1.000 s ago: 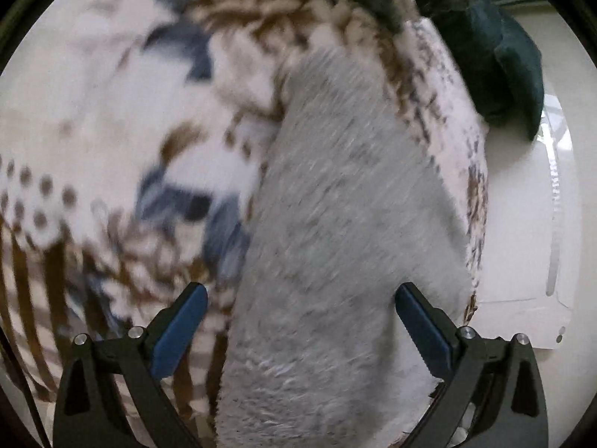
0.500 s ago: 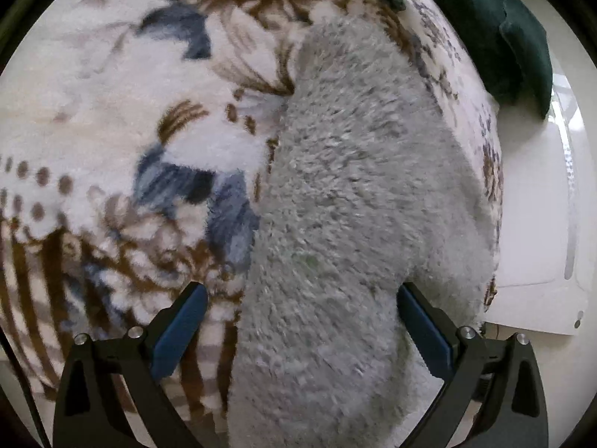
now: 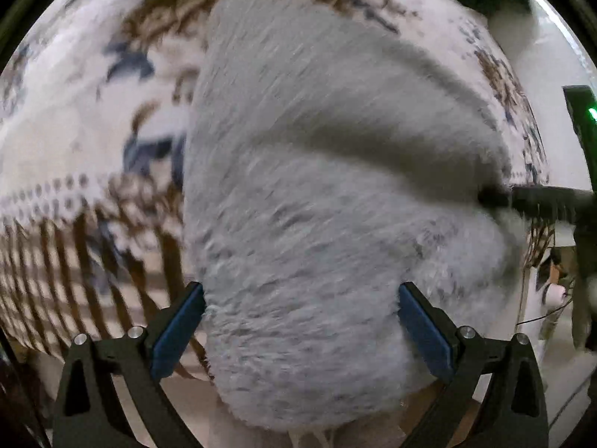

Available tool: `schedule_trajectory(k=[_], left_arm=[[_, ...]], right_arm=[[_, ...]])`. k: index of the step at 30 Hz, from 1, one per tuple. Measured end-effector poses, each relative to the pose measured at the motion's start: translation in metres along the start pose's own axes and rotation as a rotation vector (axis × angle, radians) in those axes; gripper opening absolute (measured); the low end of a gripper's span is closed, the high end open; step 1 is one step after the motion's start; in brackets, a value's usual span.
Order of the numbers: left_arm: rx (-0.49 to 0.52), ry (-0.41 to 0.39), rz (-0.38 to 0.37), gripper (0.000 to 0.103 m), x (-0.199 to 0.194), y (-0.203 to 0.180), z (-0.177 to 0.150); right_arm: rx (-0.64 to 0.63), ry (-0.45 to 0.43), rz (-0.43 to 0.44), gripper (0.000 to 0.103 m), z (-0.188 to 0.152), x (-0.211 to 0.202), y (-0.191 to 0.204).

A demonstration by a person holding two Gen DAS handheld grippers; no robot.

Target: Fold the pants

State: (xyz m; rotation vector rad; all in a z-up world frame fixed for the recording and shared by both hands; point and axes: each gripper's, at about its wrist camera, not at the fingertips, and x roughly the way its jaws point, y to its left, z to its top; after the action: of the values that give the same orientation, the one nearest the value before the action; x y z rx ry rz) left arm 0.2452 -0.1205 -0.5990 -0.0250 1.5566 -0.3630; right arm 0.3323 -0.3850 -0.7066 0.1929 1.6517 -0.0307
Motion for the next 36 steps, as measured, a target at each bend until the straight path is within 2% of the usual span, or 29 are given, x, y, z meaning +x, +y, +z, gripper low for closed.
schedule_trajectory(k=[3, 6, 8, 11, 13, 15, 17, 19, 21, 24, 28, 30, 33, 36], left_arm=[[-0.067, 0.017, -0.057, 0.103, 0.004, 0.012, -0.002], [-0.097, 0.001, -0.099, 0.103, -0.011, 0.018, -0.003], [-0.141, -0.044, -0.162, 0.103, -0.03, 0.026, -0.003], [-0.199, -0.114, -0.226, 0.103, -0.049, 0.045, 0.003], [-0.229, -0.133, -0.234, 0.103, -0.048, 0.059, 0.009], [-0.266, -0.138, -0.262, 0.103, -0.039, 0.072, 0.016], [-0.309, -0.123, -0.308, 0.103, -0.023, 0.083, 0.023], [-0.318, -0.114, -0.347, 0.103, -0.012, 0.087, 0.025], [-0.321, -0.1, -0.392, 0.103, -0.001, 0.086, 0.03], [-0.326, -0.066, -0.422, 0.103, 0.014, 0.089, 0.033], [-0.339, -0.051, -0.456, 0.103, 0.029, 0.088, 0.041], [-0.335, -0.038, -0.469, 0.103, 0.036, 0.089, 0.043], [-0.33, -0.022, -0.493, 0.103, 0.046, 0.091, 0.048], [-0.322, 0.002, -0.51, 0.103, 0.051, 0.091, 0.055]], right_arm=[[0.098, 0.029, 0.083, 0.073, 0.011, 0.01, -0.021], [0.147, 0.055, 0.188, 0.076, 0.007, 0.005, -0.028], [0.211, 0.052, 0.268, 0.086, -0.001, -0.003, -0.044], [0.373, -0.021, 0.455, 0.089, -0.041, -0.014, -0.08], [0.447, -0.073, 0.528, 0.094, -0.073, -0.01, -0.098], [0.513, -0.121, 0.604, 0.094, -0.105, 0.008, -0.11], [0.552, -0.158, 0.695, 0.095, -0.12, 0.03, -0.113], [0.606, -0.106, 0.82, 0.095, -0.13, 0.068, -0.111], [0.628, -0.094, 0.927, 0.098, -0.136, 0.094, -0.113], [0.606, -0.109, 1.023, 0.103, -0.131, 0.112, -0.113], [0.552, -0.08, 1.103, 0.103, -0.123, 0.118, -0.101], [0.495, -0.049, 1.11, 0.103, -0.112, 0.122, -0.071], [0.438, 0.005, 1.048, 0.103, -0.104, 0.125, -0.056], [0.489, -0.001, 1.008, 0.103, -0.099, 0.133, -0.054]])
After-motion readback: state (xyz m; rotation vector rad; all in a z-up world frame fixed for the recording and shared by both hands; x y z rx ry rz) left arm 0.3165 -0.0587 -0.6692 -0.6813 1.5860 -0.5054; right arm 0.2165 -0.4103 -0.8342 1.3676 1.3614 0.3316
